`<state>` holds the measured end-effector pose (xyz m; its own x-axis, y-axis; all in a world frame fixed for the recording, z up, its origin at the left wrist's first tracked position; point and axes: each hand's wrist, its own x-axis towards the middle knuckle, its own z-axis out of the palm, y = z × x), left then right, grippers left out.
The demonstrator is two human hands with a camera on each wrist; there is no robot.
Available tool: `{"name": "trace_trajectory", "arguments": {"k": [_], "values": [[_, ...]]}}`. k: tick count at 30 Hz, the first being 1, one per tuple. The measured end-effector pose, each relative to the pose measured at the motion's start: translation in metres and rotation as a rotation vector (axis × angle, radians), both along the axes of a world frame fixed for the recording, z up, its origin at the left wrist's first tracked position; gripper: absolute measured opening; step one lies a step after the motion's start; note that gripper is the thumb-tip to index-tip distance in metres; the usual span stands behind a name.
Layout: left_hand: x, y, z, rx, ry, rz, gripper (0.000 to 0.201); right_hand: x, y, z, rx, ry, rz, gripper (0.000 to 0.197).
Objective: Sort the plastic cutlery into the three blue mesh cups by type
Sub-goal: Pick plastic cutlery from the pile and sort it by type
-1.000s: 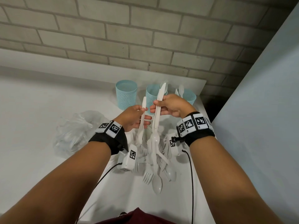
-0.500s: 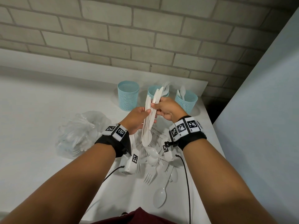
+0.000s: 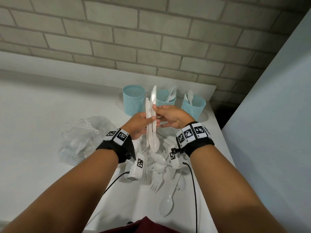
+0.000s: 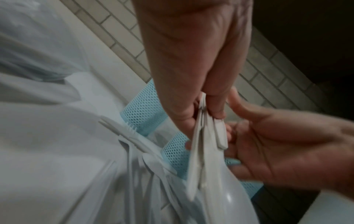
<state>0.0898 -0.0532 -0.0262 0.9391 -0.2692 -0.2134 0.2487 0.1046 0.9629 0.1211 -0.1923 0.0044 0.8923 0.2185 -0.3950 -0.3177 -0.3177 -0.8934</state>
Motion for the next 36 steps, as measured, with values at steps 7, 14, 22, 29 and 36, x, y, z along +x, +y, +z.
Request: {"name": "trace_trajectory", "arguments": {"k": [7, 14, 22, 29, 36], "values": [[0.01, 0.01, 0.001, -0.162, 0.038, 0.207, 0.031, -0.005, -0.014, -0.011, -0.217, 0.24, 0.405, 0.02], [0.012, 0.015, 0.0, -0.325, 0.057, 0.322, 0.026, -0.007, -0.023, -0.022, -0.041, 0.147, 0.132, 0.02], [0.01, 0.009, 0.005, -0.316, 0.056, 0.274, 0.012, 0.009, -0.041, -0.012, 0.252, 0.075, -0.389, 0.015], [0.007, 0.004, 0.004, -0.21, 0.099, 0.112, 0.02, 0.027, -0.05, 0.013, 0.41, -0.331, -0.812, 0.021], [0.005, 0.0, 0.006, -0.118, 0.126, -0.015, 0.03, 0.024, -0.072, 0.045, 0.106, -0.9, -1.169, 0.023]]}}
